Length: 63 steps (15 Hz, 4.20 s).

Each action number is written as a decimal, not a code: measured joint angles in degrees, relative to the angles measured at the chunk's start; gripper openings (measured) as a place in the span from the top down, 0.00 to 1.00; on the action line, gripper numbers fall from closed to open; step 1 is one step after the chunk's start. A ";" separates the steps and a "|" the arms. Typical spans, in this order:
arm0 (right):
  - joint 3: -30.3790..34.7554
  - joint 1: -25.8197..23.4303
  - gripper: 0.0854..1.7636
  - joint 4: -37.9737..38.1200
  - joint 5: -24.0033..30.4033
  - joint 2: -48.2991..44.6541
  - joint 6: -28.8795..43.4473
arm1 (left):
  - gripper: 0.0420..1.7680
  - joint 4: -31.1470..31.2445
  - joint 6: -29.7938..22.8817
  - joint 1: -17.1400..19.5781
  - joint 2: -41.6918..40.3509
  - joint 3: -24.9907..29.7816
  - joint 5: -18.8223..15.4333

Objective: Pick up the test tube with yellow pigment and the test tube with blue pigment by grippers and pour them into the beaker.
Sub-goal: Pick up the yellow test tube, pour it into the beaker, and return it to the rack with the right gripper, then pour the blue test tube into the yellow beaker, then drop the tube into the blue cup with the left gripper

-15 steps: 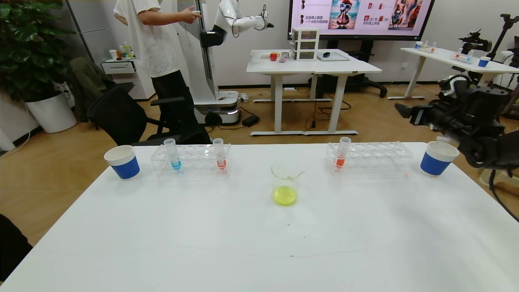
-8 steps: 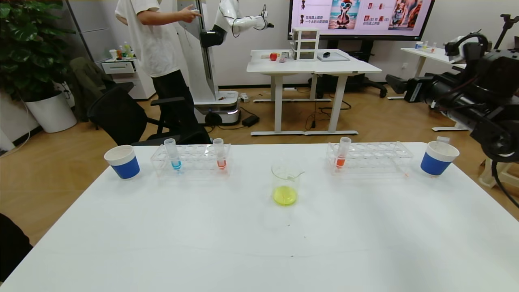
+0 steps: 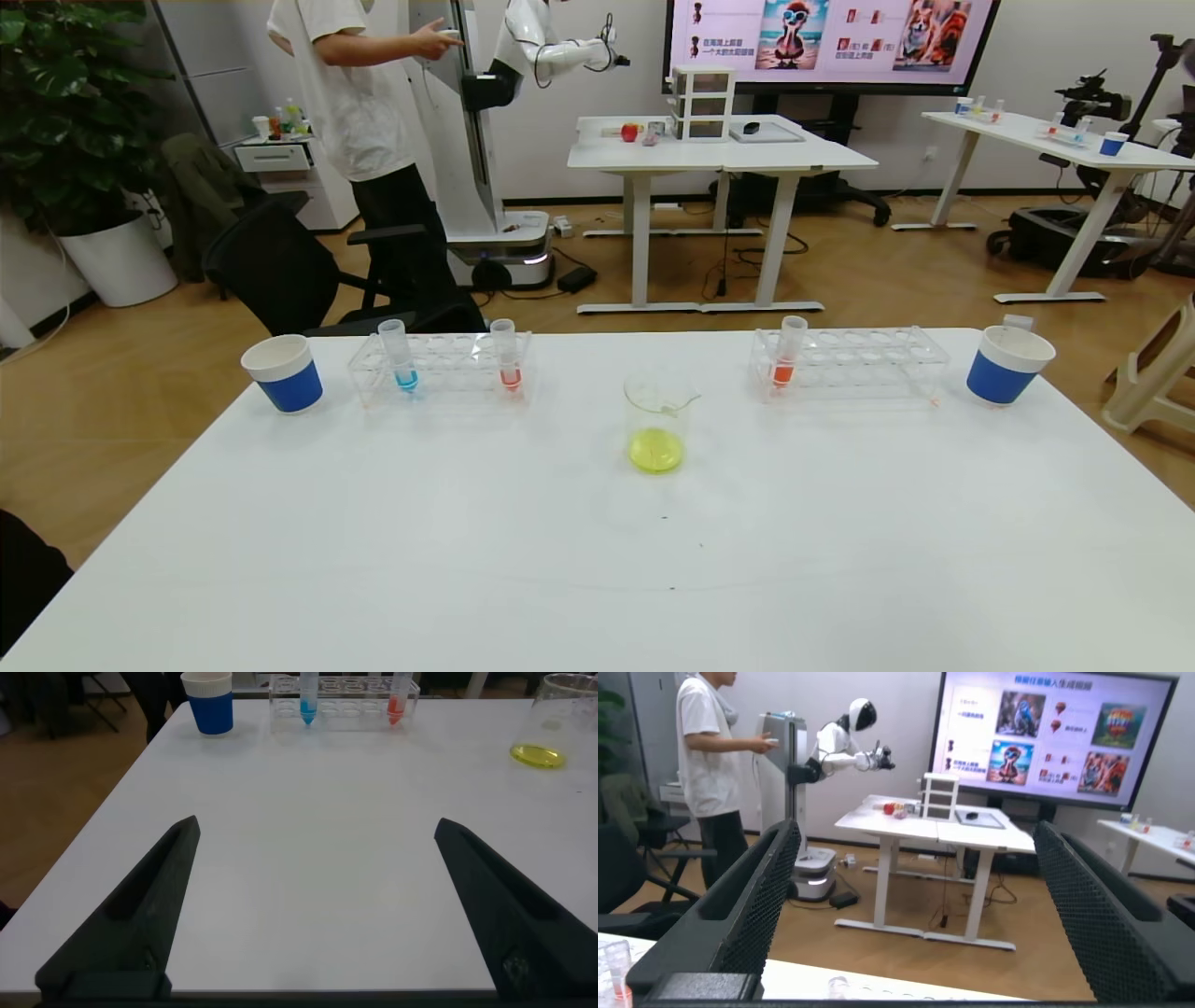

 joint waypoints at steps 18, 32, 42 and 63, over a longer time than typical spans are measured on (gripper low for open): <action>34.10 -2.12 0.02 28.20 0.45 -62.61 -8.16 | 0.01 0.00 -0.02 0.00 0.00 0.00 -0.02; 41.78 -1.97 0.02 49.14 -2.78 -64.22 -1.62 | 0.01 0.00 0.00 0.00 0.00 0.00 0.00; 41.78 -1.97 0.02 49.12 -2.78 -64.22 -1.60 | 0.01 0.04 0.04 0.00 0.00 0.00 0.00; 41.78 -1.97 0.02 49.12 -2.78 -64.22 -1.54 | 0.01 -34.90 1.13 -2.19 54.59 -26.84 -0.17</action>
